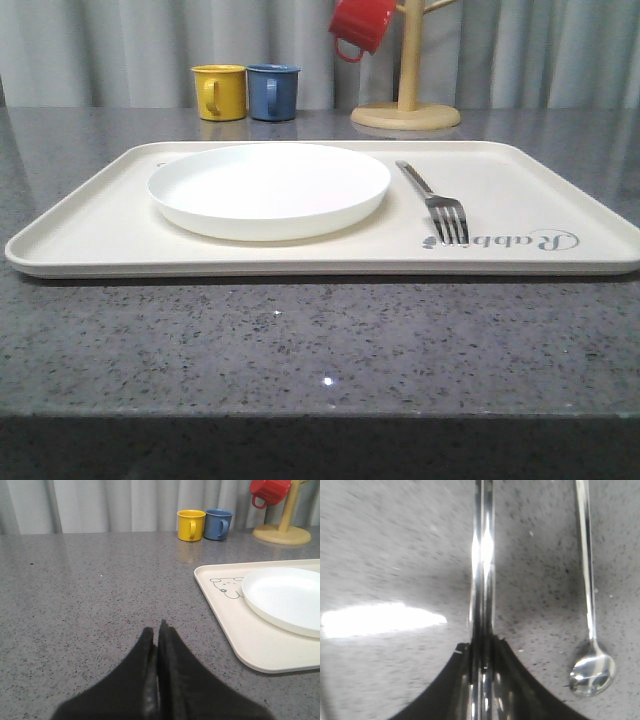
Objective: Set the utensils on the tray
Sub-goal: 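Lower the right gripper onto the chopsticks and grasp them, then carry the chopsticks onto the tray beside the fork and lower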
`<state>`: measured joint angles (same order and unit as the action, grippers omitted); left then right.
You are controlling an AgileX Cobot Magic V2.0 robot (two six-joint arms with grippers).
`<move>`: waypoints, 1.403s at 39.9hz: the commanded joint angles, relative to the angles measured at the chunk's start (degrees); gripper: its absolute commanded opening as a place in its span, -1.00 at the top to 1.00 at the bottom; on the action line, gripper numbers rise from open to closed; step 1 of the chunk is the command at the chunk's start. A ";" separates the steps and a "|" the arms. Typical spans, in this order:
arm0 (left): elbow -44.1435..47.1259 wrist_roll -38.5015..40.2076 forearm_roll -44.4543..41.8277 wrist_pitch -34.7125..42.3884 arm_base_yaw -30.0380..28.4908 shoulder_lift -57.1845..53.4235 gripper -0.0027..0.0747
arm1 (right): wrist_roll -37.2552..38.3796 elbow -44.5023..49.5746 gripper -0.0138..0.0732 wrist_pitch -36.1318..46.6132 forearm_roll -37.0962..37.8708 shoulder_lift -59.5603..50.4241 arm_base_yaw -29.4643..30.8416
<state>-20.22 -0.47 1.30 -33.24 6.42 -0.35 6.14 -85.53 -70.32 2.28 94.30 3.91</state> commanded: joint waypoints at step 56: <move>-1.44 0.47 0.51 4.69 -0.09 -0.89 0.98 | 15.44 -7.86 0.57 -2.55 -4.91 10.52 -25.05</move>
<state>-20.22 -0.47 1.30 -33.24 6.42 -0.35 21.30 -91.57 -70.58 -2.50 107.57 -21.08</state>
